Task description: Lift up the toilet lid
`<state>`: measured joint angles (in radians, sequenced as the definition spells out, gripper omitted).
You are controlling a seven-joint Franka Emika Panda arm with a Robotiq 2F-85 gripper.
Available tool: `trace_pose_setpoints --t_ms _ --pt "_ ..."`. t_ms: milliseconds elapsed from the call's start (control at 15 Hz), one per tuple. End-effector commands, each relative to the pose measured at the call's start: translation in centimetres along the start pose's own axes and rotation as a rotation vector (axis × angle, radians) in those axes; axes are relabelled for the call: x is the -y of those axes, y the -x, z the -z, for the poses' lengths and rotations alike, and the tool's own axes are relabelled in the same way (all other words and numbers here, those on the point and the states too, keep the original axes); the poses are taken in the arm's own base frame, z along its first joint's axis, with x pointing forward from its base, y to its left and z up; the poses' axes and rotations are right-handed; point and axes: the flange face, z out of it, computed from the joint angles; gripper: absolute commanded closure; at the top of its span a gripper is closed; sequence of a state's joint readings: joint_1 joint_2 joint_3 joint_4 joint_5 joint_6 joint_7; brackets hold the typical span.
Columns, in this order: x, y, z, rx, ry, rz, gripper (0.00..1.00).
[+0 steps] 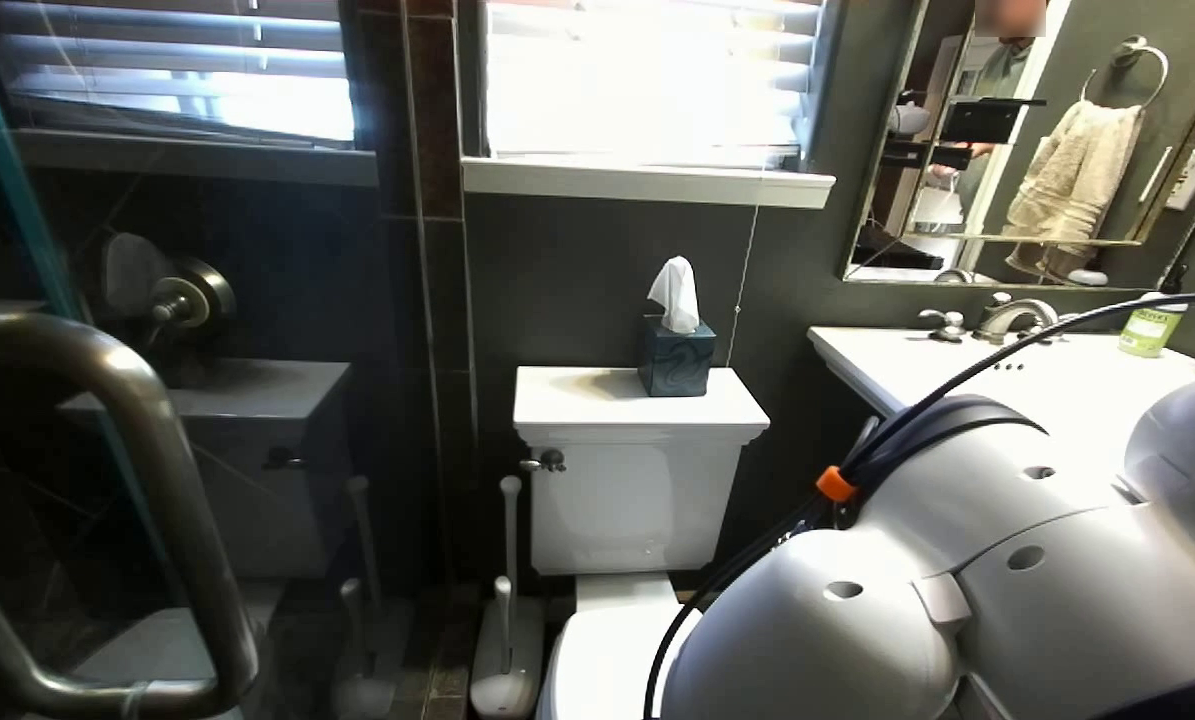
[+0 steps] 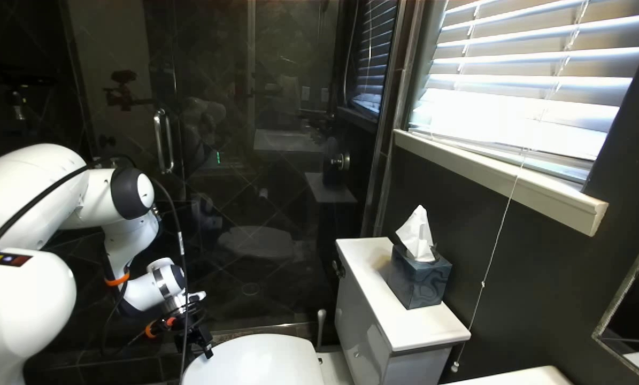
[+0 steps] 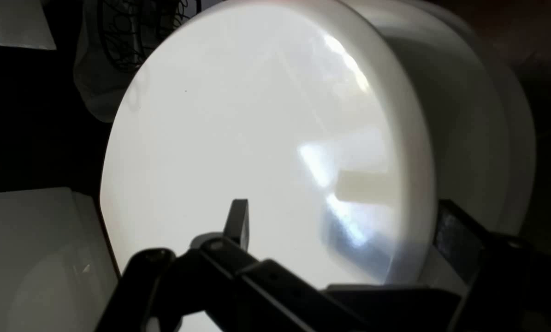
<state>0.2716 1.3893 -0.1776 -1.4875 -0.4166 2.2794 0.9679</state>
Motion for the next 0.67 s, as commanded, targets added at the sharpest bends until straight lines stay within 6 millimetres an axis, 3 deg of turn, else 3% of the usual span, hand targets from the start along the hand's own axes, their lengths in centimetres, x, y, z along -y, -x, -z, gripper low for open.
trace_pose_setpoints --t_ms 0,400,467,600 --pt "-4.8 2.0 -2.1 0.059 0.141 -0.014 0.0" --pt "-4.7 3.6 -3.4 0.024 0.14 -0.101 0.0" --pt "-0.3 1.2 0.4 -0.049 0.005 -0.069 0.0" --pt "-0.2 1.4 0.2 -0.058 0.0 -0.081 0.0"
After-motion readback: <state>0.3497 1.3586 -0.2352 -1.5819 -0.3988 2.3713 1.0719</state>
